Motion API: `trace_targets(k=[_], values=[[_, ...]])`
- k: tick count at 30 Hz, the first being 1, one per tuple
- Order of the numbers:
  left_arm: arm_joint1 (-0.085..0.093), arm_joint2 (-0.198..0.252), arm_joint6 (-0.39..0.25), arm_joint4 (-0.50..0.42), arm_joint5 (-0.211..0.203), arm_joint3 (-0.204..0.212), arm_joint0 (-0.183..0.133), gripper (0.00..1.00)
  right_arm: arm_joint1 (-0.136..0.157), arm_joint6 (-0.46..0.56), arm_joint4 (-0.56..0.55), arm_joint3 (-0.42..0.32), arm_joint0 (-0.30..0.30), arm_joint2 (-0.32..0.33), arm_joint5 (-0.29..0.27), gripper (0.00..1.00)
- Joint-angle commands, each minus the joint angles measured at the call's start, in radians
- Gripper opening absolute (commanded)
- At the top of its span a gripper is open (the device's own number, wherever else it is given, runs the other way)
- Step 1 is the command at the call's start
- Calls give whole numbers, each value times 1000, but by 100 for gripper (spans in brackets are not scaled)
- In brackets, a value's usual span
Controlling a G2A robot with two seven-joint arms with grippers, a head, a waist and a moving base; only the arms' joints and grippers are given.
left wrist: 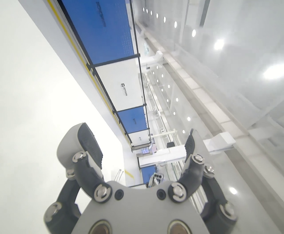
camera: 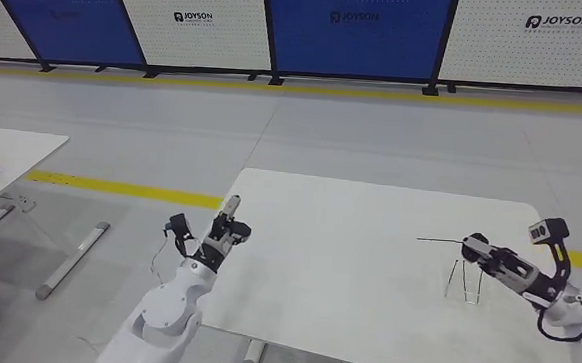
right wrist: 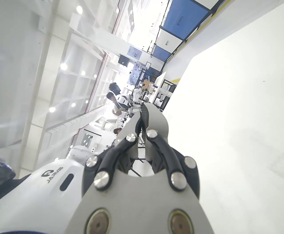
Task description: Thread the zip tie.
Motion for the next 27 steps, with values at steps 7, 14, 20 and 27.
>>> trace_targets(k=[7, 14, 20, 27], values=[[-1, 51, -61, 26, 59, 4, 9, 100, -12, -39, -21, -15, -8, -36, 0, 0], [-3, 63, -60, 19, 66, 14, -2, 100, -18, -74, 11, -27, -26, -41, 0, 0], [-14, 184, -51, 117, 36, 34, -53, 100, -58, -169, -22, -71, -37, -134, 0, 0], [-36, 330, -51, 124, 32, 103, -135, 100, -99, -223, -77, -66, -42, -185, 0, 0]])
